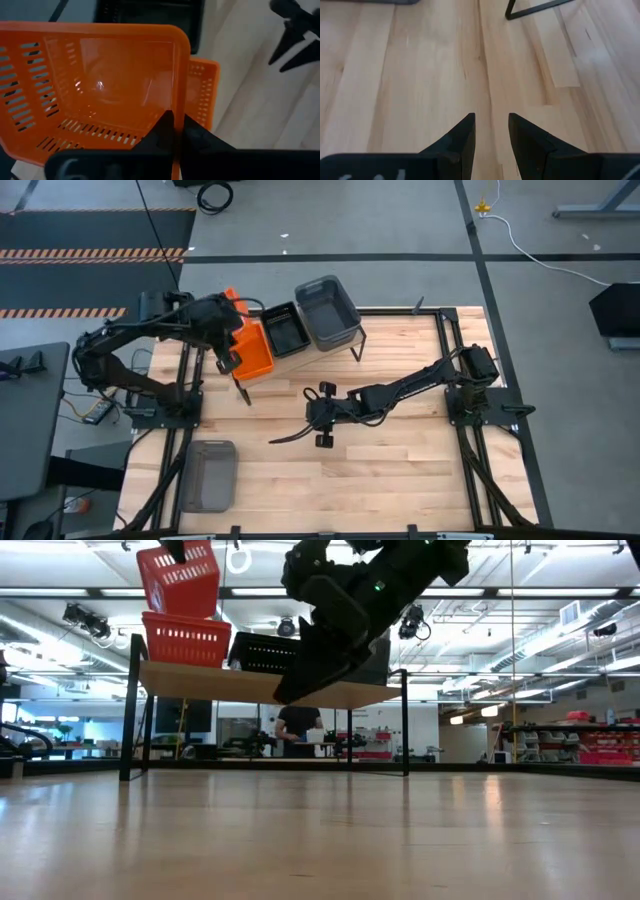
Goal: Stack baskets on shelf by color
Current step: Stack the orange bin on top of the orange bin on the shelf
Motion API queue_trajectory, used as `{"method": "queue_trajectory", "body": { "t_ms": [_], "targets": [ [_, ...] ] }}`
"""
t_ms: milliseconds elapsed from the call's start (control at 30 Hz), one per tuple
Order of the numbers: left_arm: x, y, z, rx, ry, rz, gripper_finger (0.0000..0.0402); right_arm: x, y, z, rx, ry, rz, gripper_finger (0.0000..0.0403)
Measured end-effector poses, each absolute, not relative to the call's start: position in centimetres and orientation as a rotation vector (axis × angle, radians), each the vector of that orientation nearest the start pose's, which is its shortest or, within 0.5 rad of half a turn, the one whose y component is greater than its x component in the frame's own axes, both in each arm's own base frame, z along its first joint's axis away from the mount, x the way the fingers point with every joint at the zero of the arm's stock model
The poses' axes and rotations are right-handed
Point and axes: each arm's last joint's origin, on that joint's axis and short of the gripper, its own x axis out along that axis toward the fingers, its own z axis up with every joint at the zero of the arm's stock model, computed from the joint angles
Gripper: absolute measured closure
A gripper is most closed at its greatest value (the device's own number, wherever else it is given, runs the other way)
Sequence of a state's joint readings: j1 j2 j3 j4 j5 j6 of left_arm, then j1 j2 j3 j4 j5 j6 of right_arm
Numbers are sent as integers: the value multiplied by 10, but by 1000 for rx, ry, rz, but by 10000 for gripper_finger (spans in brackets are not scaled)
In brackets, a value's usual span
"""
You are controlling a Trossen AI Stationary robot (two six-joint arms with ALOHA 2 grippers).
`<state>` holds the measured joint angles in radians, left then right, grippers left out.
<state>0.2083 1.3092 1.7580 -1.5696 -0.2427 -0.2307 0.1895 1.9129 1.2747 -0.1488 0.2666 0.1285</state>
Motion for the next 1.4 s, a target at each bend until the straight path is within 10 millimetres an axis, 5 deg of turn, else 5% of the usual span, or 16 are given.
{"method": "queue_trajectory", "body": {
  "t_ms": [333, 733, 1400],
  "targets": [
    [225, 26, 401, -106, 1229, 471, 394, 404, 68, 186, -46, 739, -126, 279],
    [253, 34, 375, -91, 1349, 467, 394, 402, 69, 185, -50, 755, -122, 279],
    [244, 31, 373, -155, 1357, 424, 394, 401, 68, 184, -52, 771, -120, 279]
  ]
}}
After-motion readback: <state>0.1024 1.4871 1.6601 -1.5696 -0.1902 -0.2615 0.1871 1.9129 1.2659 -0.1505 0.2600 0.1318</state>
